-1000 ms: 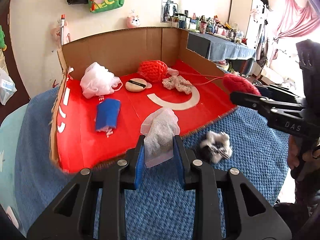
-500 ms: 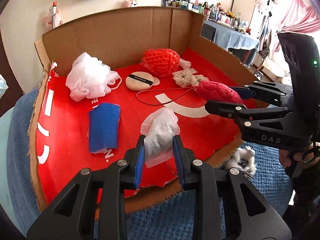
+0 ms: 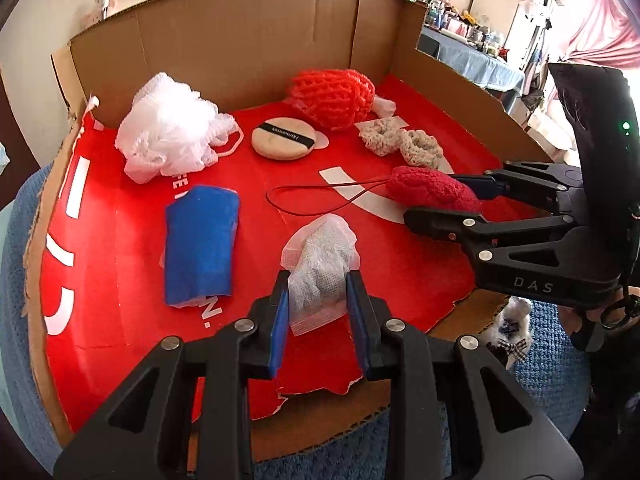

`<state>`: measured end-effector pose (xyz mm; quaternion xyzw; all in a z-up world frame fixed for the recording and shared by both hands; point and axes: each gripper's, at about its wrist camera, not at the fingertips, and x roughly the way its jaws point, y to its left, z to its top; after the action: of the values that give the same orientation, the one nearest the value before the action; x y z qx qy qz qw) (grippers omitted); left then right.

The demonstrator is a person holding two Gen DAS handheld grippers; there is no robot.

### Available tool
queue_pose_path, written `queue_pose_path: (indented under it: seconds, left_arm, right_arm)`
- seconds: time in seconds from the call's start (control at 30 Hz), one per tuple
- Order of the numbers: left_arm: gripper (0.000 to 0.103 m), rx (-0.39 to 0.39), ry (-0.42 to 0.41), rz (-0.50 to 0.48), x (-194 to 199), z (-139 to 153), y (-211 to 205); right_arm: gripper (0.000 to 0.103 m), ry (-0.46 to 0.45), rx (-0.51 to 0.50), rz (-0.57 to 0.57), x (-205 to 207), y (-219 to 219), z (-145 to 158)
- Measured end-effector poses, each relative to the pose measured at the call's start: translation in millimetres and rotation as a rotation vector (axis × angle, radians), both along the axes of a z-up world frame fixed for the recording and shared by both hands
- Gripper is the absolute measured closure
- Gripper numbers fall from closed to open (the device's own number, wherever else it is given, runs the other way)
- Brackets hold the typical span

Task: Organize soft objects
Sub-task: 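Carry the white cloth and red knitted bunny into the box, then open both tools to release the cloth and bunny, then lift out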

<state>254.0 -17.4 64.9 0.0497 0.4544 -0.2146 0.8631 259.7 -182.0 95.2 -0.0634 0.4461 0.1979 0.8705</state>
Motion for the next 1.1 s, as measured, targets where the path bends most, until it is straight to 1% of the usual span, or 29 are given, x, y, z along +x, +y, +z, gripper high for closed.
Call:
queue_pose_path:
  seconds: [0.67, 1.1]
  left_arm:
    - [0.077, -0.009, 0.003, 0.004, 1.7, -4.9, 1.4]
    - [0.073, 0.0, -0.01, -0.008, -0.1, -4.5, -0.7]
  right_arm:
    - [0.054, -0.016, -0.025, 0.003, -0.7, 2.8, -1.8]
    - [0.051, -0.024, -0.037, 0.012, -0.4, 4.0, -2.6]
